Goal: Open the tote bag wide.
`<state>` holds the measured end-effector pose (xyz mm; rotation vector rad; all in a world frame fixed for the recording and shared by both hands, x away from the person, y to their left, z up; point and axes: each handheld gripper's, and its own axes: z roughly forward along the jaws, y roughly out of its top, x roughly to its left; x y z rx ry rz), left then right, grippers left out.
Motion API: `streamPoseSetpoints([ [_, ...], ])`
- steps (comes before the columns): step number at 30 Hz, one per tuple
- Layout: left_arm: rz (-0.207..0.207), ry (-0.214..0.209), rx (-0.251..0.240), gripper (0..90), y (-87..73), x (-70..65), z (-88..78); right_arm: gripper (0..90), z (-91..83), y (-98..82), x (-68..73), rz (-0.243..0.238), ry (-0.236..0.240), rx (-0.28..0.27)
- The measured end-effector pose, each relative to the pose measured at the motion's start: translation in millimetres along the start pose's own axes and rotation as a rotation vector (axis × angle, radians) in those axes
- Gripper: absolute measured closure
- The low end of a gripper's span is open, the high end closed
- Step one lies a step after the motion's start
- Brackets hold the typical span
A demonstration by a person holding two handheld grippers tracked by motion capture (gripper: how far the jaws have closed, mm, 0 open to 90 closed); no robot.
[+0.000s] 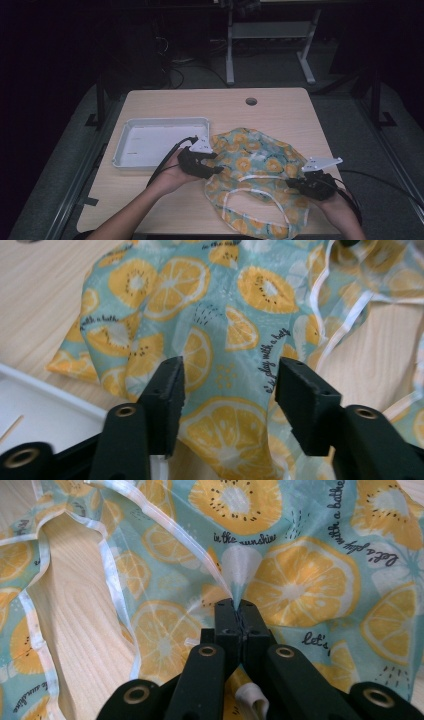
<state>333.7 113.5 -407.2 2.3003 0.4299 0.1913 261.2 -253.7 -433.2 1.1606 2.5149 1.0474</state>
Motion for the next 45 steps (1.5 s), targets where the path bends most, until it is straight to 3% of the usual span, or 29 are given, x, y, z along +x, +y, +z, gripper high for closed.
streamPoseSetpoints([
  [3,-0.002,0.011,0.012,55.8,-2.1,0.6,2.8,88.5,0.2,0.3,0.3,-0.003,0.0,-0.002],
  [9,-0.008,-0.017,0.029,83.5,-4.1,1.8,5.8,88.5,0.4,-0.6,-0.5,-0.005,-0.002,0.001],
  [11,-0.009,-0.028,0.029,88.1,-4.3,1.8,6.6,88.5,0.4,-1.0,-0.2,0.008,0.001,-0.002],
  [14,-0.01,-0.04,0.036,89.3,-4.2,2.3,7.1,88.5,-0.1,-1.8,-0.4,0.001,-0.002,-0.002],
  [20,-0.035,-0.07,-0.002,89.7,-0.9,5.8,4.1,88.6,-5.0,0.4,-2.1,-0.01,-0.017,-0.018],
  [35,-0.071,-0.064,-0.063,89.8,32.6,28.9,2.3,88.5,-12.6,29.0,-22.0,-0.011,-0.066,-0.073],
  [45,-0.091,-0.045,-0.078,89.8,42.0,44.1,12.8,88.5,-12.2,41.8,-36.9,0.009,-0.086,-0.111],
])
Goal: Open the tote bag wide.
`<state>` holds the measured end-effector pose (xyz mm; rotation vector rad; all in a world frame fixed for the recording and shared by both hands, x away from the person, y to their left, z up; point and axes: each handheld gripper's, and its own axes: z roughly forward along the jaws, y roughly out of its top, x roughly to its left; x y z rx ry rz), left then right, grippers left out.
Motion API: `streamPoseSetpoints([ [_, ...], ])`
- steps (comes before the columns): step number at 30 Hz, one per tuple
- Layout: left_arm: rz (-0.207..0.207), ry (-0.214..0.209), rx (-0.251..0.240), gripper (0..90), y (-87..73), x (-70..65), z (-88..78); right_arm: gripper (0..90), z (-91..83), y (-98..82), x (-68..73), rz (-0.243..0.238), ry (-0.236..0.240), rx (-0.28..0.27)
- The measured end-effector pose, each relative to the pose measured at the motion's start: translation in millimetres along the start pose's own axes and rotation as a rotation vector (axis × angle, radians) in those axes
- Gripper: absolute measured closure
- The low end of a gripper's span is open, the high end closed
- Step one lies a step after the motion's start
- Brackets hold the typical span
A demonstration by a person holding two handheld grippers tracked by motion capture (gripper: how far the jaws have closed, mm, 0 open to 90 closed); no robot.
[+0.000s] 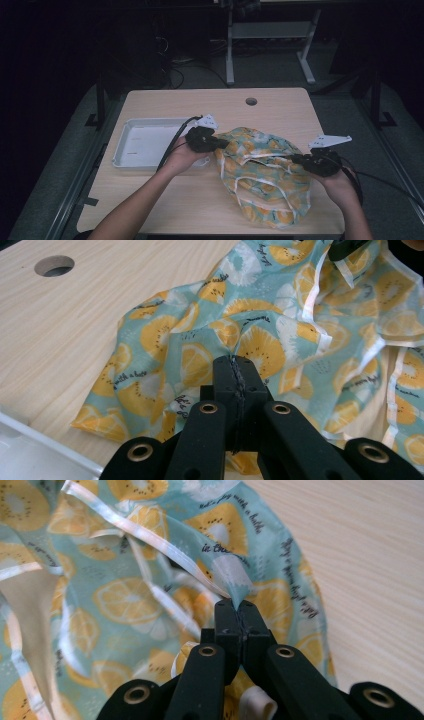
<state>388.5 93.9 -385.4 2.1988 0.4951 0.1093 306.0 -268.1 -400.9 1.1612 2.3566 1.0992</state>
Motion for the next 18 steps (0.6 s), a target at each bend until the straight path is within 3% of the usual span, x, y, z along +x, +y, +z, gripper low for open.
streamPoseSetpoints([
  [18,-0.066,0.063,0.029,89.7,4.6,26.9,23.1,88.4,26.5,19.4,-27.7,0.048,-0.055,0.004],
])
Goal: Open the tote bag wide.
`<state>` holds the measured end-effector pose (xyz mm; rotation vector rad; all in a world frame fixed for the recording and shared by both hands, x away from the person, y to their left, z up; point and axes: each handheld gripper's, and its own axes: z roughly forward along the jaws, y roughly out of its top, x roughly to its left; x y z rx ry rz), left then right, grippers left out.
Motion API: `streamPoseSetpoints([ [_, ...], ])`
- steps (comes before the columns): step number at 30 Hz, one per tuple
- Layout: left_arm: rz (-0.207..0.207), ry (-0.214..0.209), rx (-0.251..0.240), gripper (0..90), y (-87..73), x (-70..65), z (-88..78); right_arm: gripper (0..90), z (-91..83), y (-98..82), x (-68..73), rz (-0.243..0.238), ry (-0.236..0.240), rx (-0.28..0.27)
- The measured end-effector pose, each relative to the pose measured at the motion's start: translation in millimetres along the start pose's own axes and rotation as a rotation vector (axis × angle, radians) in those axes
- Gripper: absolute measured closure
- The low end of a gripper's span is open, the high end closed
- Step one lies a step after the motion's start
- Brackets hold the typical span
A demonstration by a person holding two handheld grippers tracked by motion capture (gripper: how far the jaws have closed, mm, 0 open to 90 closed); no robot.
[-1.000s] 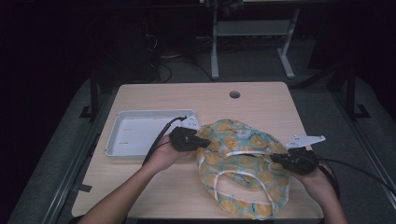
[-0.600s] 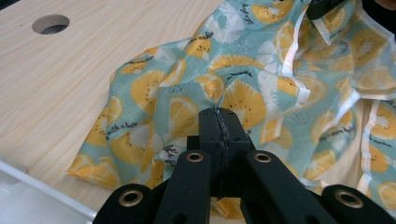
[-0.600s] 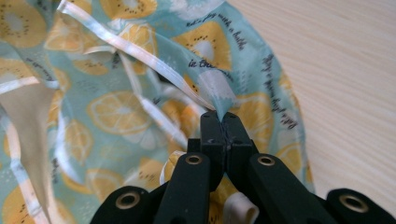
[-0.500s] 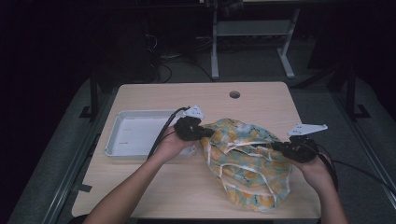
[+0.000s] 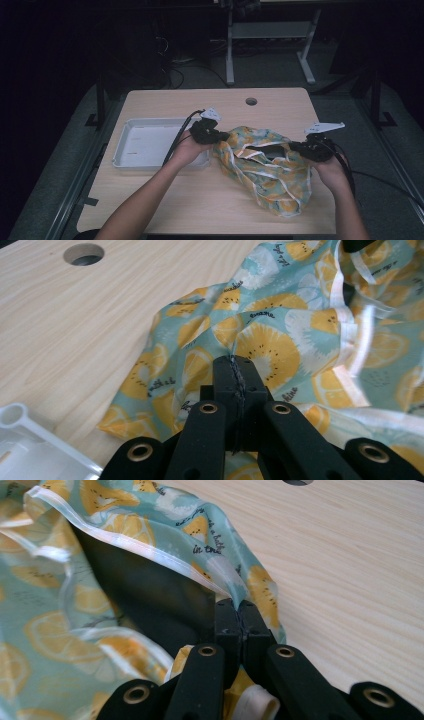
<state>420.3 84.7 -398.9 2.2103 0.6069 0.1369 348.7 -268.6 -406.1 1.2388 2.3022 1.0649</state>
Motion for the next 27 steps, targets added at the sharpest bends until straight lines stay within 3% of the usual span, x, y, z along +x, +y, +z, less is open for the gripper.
streamPoseSetpoints([
  [14,-0.036,0.065,0.077,89.6,-6.8,11.2,23.9,88.2,34.5,0.2,-13.9,0.054,-0.021,0.064],
  [21,0.004,0.117,0.156,89.6,-9.2,10.3,35.4,88.2,46.0,-5.3,-17.4,0.068,-0.035,0.112],
  [27,0.009,0.122,0.208,89.5,-11.3,9.4,43.5,88.2,54.4,-9.1,-18.2,0.061,-0.033,0.143],
])
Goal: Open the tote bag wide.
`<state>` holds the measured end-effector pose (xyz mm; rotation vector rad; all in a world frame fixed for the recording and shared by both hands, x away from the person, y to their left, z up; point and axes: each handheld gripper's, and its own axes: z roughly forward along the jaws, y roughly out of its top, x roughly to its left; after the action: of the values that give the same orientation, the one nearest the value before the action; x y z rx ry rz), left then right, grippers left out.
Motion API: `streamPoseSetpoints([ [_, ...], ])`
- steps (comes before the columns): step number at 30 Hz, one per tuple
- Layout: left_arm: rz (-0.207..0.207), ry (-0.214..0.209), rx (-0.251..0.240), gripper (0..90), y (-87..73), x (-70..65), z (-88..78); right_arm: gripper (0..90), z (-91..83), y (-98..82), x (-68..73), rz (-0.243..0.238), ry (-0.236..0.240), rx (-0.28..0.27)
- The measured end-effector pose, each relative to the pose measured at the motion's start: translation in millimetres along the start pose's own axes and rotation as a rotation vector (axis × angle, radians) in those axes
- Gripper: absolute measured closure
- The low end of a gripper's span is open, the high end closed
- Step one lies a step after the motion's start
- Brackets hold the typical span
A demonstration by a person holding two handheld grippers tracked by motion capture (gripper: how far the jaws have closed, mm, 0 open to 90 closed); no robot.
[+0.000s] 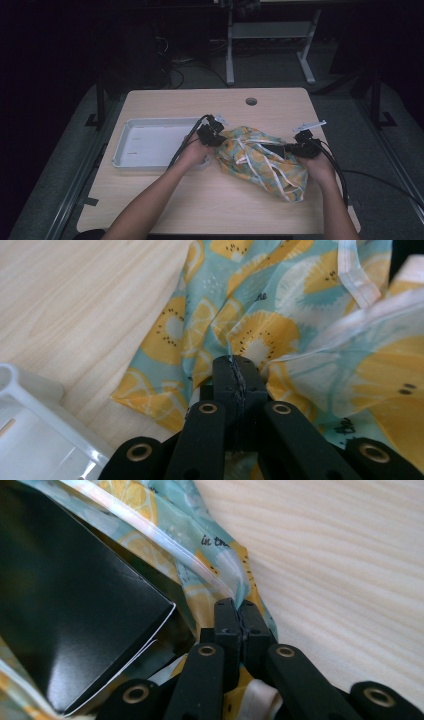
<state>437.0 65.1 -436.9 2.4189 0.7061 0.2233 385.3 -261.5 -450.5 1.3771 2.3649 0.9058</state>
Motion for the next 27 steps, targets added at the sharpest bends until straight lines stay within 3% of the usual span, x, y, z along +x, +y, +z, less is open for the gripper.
streamPoseSetpoints([
  [6,-0.002,0.018,0.008,84.6,0.0,1.0,-1.0,83.6,3.5,-0.4,1.9,0.01,-0.004,0.019],
  [11,-0.041,0.005,-0.074,71.3,2.5,8.0,-22.6,71.9,-15.5,3.8,0.3,0.034,0.0,-0.045],
  [17,-0.042,-0.044,-0.156,59.2,8.4,6.0,-52.2,58.7,-45.0,8.6,4.7,0.036,-0.012,-0.12],
  [22,-0.003,-0.073,-0.18,54.2,9.2,-3.2,-70.7,56.8,-69.0,12.4,14.0,0.005,0.005,-0.171],
  [27,0.027,-0.083,-0.201,52.4,6.8,-13.2,-85.9,56.1,-86.1,10.6,35.7,-0.06,0.027,-0.182],
])
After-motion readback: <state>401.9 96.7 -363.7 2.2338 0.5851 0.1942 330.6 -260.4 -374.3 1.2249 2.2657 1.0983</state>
